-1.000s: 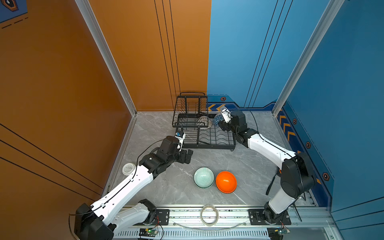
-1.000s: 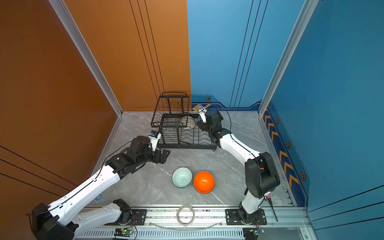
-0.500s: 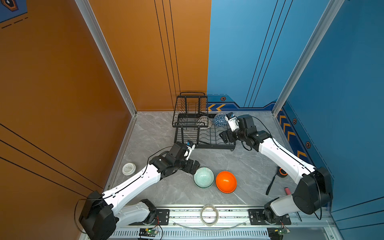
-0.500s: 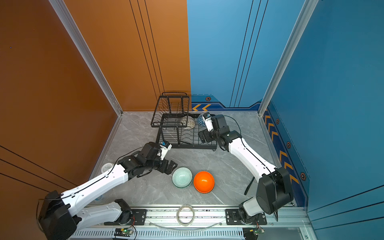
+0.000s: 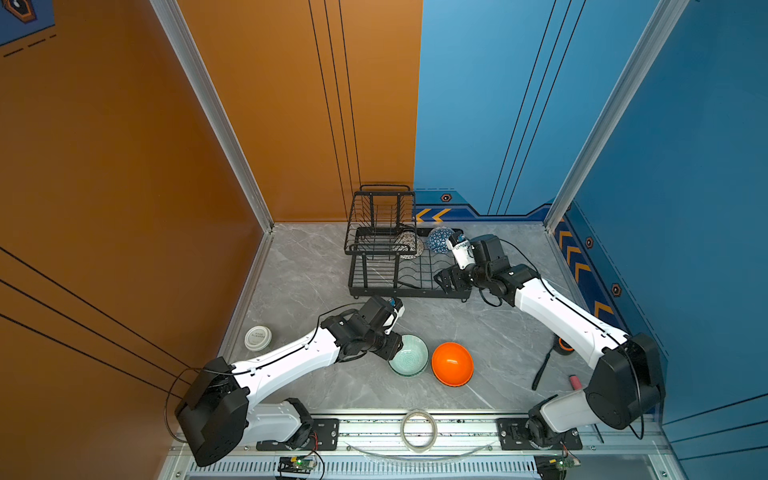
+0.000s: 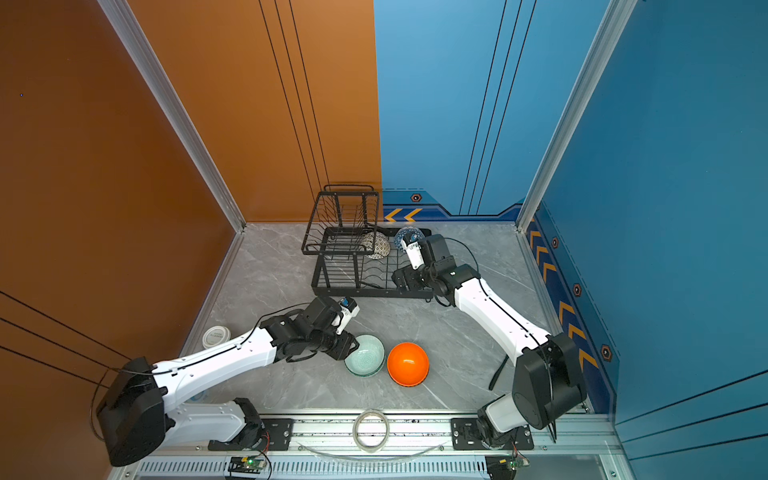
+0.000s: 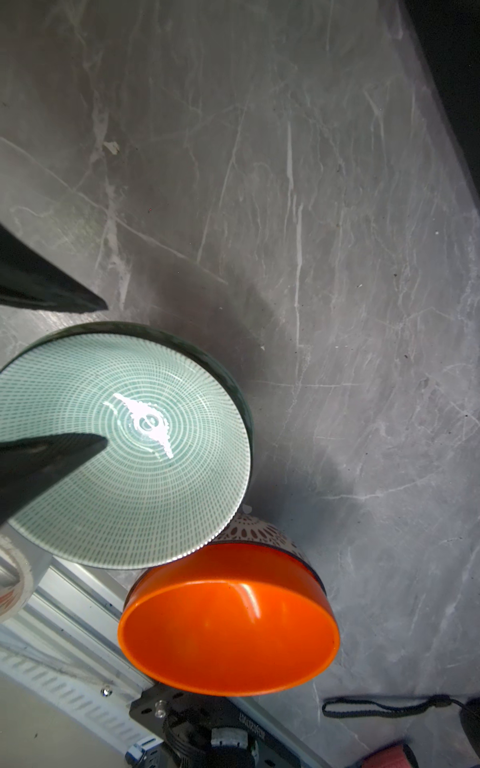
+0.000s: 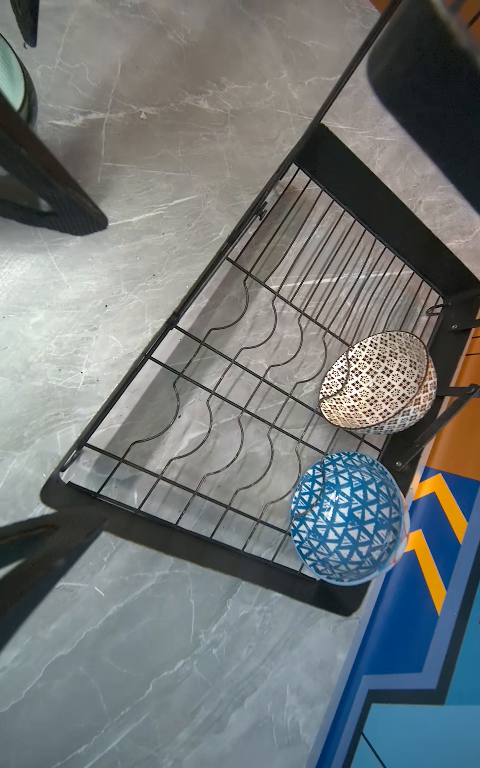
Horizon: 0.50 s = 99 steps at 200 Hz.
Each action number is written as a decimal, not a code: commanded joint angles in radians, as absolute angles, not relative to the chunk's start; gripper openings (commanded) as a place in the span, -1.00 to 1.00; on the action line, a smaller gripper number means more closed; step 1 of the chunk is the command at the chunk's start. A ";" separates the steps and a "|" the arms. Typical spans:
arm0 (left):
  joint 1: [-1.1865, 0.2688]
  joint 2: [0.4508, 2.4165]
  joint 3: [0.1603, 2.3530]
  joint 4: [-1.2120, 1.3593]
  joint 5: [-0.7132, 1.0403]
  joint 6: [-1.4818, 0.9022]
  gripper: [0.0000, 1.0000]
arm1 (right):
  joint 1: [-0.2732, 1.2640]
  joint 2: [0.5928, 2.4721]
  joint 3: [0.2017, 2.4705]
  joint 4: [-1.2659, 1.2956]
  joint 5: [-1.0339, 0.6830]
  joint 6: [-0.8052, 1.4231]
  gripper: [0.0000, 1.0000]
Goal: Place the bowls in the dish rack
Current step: 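Open the right gripper and withdraw while the left gripper reaches the pale green bowl, then grasp the pale green bowl's rim with the left gripper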
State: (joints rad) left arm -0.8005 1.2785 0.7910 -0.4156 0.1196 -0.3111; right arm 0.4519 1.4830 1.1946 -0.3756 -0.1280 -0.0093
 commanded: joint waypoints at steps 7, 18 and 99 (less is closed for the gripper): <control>-0.813 1.307 0.785 -0.426 0.067 -0.316 -0.11 | 0.450 1.460 1.181 -0.387 -0.133 -0.002 1.00; -0.815 1.317 0.785 -0.431 0.051 -0.316 -0.11 | 0.449 1.462 1.182 -0.387 -0.136 -0.002 1.00; -0.815 1.360 0.806 -0.433 0.031 -0.305 -0.47 | 0.444 1.469 1.176 -0.387 -0.139 0.000 1.00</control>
